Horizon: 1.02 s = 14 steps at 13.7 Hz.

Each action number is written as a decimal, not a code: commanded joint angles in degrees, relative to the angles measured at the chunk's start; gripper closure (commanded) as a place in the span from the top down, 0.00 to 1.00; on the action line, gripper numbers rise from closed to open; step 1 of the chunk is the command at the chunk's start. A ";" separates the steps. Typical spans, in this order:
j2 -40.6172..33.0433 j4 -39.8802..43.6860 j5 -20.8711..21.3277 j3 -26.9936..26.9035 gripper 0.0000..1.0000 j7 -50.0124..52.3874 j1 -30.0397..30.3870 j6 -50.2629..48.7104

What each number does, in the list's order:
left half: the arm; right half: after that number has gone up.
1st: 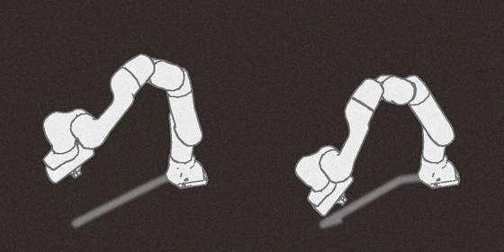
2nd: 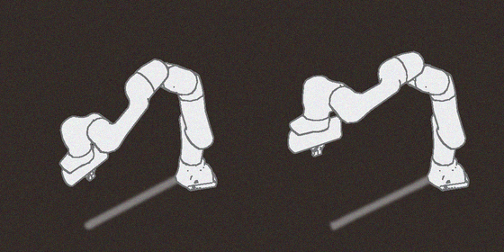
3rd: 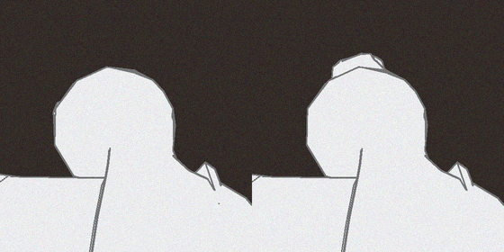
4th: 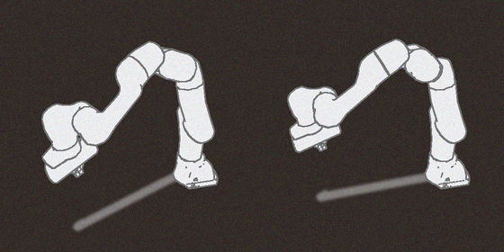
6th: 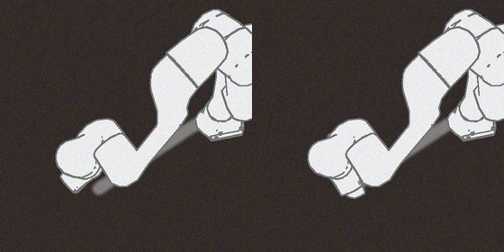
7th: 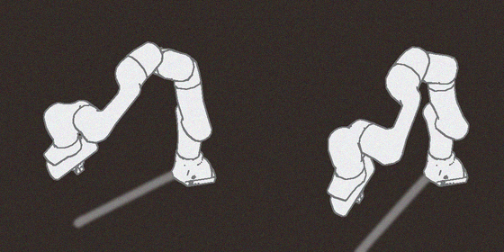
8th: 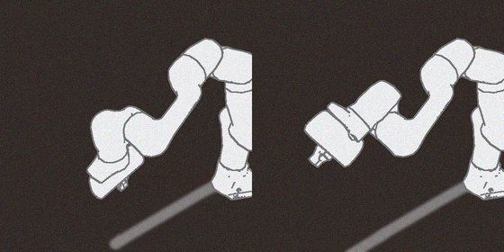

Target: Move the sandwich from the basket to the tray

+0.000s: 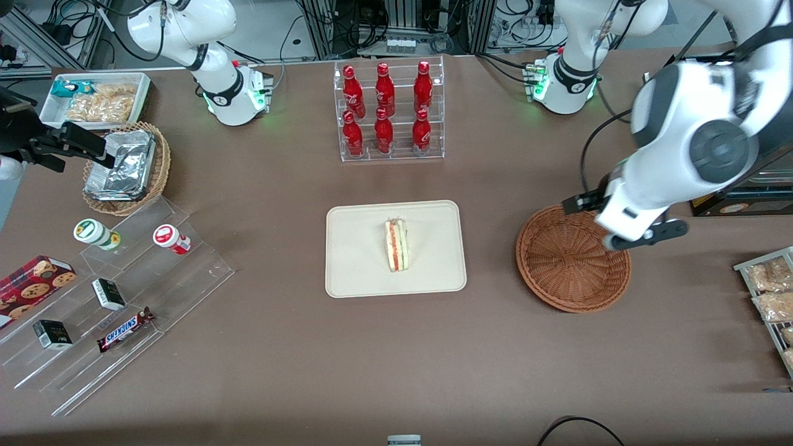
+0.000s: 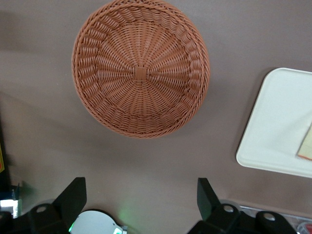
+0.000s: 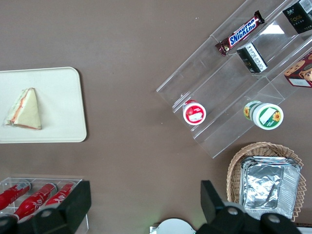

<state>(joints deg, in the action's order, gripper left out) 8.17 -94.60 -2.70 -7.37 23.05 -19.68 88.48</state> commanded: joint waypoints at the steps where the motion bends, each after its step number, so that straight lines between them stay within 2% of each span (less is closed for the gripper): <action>1: -4.11 -2.08 1.37 6.48 1.00 -3.69 6.99 -1.81; 4: -6.66 -2.17 3.84 15.08 1.00 -8.36 17.36 -4.28; 7: -8.95 -2.09 3.84 19.67 1.00 -14.32 25.45 -6.04; 9: -10.01 -1.74 3.84 19.77 1.00 -20.12 28.36 -6.22; 14: -10.10 -0.42 4.98 19.68 1.00 -20.85 29.69 -5.52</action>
